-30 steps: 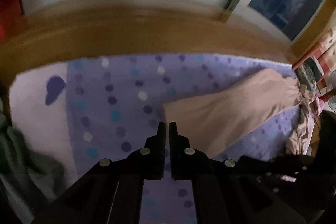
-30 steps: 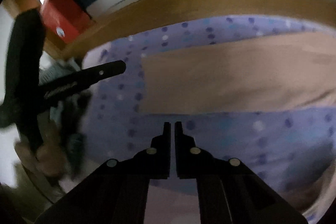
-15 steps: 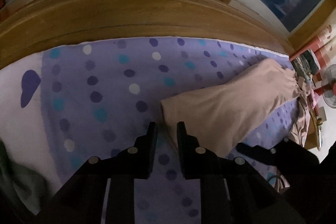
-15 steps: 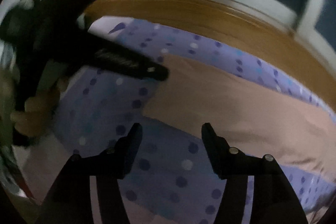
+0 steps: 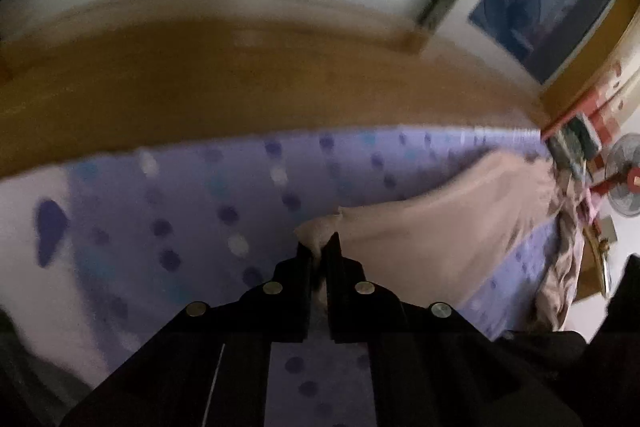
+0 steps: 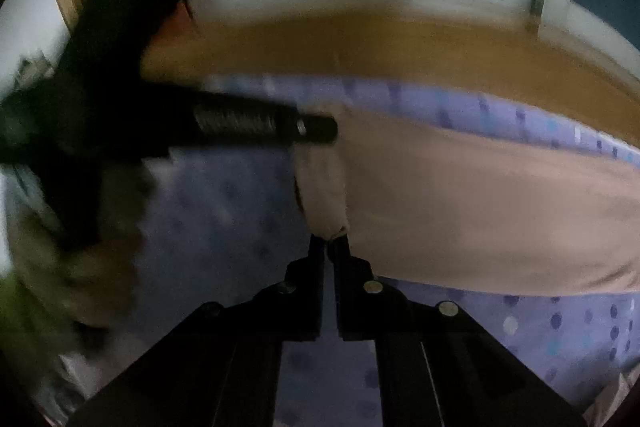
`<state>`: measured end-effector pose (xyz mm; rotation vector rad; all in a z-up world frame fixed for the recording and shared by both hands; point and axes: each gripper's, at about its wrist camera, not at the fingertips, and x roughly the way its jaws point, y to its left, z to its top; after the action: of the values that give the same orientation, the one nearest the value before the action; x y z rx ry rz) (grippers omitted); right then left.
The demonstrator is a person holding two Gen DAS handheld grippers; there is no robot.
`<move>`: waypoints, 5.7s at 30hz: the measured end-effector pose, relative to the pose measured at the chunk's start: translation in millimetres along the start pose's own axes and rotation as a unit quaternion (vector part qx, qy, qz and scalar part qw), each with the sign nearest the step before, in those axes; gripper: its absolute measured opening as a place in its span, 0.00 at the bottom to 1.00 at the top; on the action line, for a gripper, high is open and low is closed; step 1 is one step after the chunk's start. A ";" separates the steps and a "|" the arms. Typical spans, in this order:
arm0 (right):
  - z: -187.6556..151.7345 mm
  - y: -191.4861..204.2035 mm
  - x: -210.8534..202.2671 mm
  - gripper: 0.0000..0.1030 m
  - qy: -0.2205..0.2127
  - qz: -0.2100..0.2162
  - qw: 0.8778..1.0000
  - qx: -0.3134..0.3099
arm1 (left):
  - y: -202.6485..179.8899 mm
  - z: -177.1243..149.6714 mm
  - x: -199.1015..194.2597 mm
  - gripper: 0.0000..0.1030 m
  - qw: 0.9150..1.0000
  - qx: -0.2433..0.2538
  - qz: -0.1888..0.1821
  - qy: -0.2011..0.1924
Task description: Fold clothes
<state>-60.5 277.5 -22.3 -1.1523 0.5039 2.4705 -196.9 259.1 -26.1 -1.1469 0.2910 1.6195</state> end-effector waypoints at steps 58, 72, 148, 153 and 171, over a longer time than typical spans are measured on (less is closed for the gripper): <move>-224.1 -274.3 -257.6 0.46 -0.019 -0.030 0.972 0.233 | -340.3 -154.2 18.1 0.22 0.994 0.067 0.048 0.072; -202.8 -399.3 -271.4 0.46 0.009 -0.083 0.968 0.237 | -454.0 -94.7 115.5 0.22 0.991 0.113 -0.017 0.064; -6.0 -822.0 -202.2 0.19 0.083 -0.011 0.992 0.089 | -631.2 -59.2 267.1 0.36 0.984 0.086 0.079 0.138; -22.0 -819.0 -240.6 0.52 0.062 -0.026 0.994 0.085 | -630.1 -61.0 262.8 0.36 0.984 0.079 0.078 0.137; -128.0 -786.5 -274.9 0.52 0.080 -0.015 0.994 0.073 | -660.1 -93.2 220.6 0.36 0.982 0.119 0.060 0.131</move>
<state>555.2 853.1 -12.7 -1.2933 0.6964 2.2844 422.8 589.1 -14.6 -1.1741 0.7175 1.4880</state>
